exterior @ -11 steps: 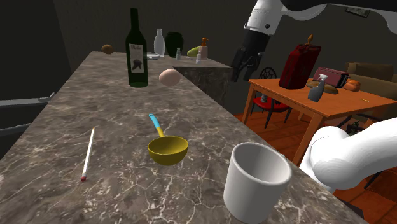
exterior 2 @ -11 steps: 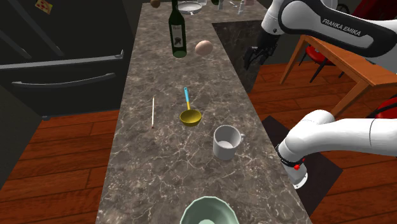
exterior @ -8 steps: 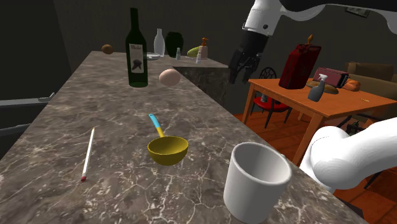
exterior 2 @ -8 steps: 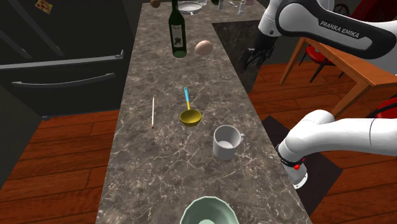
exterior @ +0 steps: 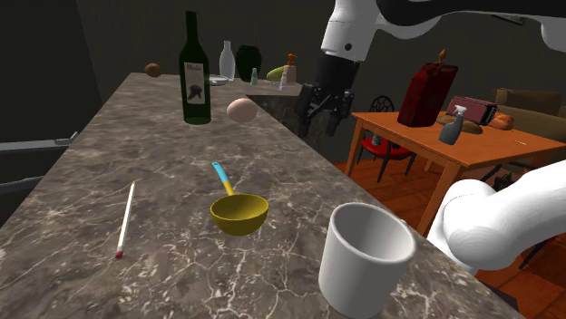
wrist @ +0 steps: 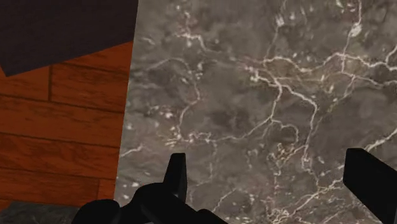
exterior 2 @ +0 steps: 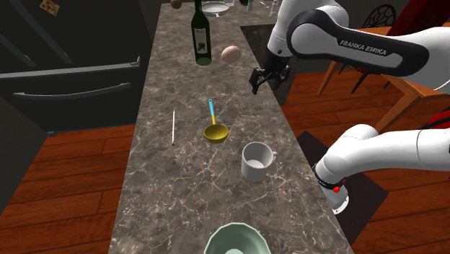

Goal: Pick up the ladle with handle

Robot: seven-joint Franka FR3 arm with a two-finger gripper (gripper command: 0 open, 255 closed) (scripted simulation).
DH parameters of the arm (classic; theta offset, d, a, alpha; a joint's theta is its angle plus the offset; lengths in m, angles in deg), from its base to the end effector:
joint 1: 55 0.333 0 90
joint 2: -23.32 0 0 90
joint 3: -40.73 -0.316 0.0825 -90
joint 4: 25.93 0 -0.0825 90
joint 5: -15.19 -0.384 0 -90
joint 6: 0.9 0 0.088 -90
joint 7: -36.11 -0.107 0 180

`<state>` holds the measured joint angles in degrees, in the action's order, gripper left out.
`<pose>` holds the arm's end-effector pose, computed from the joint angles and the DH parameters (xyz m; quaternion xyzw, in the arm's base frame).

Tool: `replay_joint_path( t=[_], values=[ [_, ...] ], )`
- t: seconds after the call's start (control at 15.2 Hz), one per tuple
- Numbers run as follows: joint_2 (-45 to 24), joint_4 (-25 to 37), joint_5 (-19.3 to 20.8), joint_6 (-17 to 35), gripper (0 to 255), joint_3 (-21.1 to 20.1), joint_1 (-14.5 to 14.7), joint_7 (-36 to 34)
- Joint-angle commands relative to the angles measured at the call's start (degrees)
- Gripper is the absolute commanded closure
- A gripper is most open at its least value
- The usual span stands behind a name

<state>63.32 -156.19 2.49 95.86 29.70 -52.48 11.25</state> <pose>0.3296 0.1204 0.6070 -0.9897 0.1243 -0.0345 0.0627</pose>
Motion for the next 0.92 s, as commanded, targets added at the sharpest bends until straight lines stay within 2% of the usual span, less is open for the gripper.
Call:
replay_joint_path(
  t=[0.0,0.46,0.86],
  values=[
    [-1.49,0.65,-1.73,0.88,0,-2.64,0.30,-4.14],
    [-10.07,5.49,-5.73,5.22,0,-11.60,0.43,-17.58],
    [-20.30,12.56,-5.91,9.24,0,-19.32,-0.30,-29.65]
  ],
)
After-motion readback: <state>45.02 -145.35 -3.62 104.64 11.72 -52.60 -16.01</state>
